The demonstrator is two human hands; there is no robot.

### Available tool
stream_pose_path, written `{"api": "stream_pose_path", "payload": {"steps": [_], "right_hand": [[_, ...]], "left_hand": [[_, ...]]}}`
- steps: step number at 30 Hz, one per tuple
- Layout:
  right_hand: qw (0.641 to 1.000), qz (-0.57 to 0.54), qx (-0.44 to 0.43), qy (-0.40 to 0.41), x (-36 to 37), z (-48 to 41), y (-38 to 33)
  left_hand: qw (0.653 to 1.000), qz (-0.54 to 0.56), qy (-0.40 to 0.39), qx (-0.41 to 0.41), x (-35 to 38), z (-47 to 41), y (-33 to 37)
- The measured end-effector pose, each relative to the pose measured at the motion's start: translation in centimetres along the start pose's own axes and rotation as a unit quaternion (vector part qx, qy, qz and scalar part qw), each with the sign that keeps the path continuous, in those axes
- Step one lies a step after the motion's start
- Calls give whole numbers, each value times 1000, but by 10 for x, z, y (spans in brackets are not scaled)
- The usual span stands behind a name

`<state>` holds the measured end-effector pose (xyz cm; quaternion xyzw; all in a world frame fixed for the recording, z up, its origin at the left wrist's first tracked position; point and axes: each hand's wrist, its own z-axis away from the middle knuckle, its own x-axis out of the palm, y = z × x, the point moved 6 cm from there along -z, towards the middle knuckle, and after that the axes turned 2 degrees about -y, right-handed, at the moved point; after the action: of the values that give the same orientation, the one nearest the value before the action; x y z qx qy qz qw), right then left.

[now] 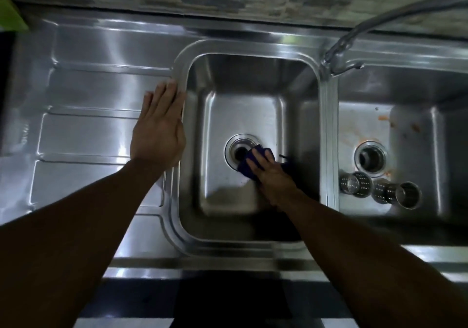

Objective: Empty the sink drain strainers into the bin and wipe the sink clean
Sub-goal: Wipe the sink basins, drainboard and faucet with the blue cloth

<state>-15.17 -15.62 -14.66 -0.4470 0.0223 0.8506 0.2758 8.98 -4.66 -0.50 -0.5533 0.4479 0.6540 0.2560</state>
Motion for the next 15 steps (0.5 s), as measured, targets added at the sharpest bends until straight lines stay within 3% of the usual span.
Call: {"api": "stream_pose_path", "payload": {"steps": [4,8,13,15], "right_hand": [[995,-25,86,-42,11,-4,-19],[990,-25,60,-125,2,16,-25],[974,-193,92,-80,-38,69,-15],[965,-247,82,-29,-61,90,-18]], "left_hand": [[1000,-7,-1,-2,2,0,-1],[1000,1,-9,-7,2,2,3],[987,138,-39,-75,0,0,10],[987,139,-47,-65,6,7,29]]}}
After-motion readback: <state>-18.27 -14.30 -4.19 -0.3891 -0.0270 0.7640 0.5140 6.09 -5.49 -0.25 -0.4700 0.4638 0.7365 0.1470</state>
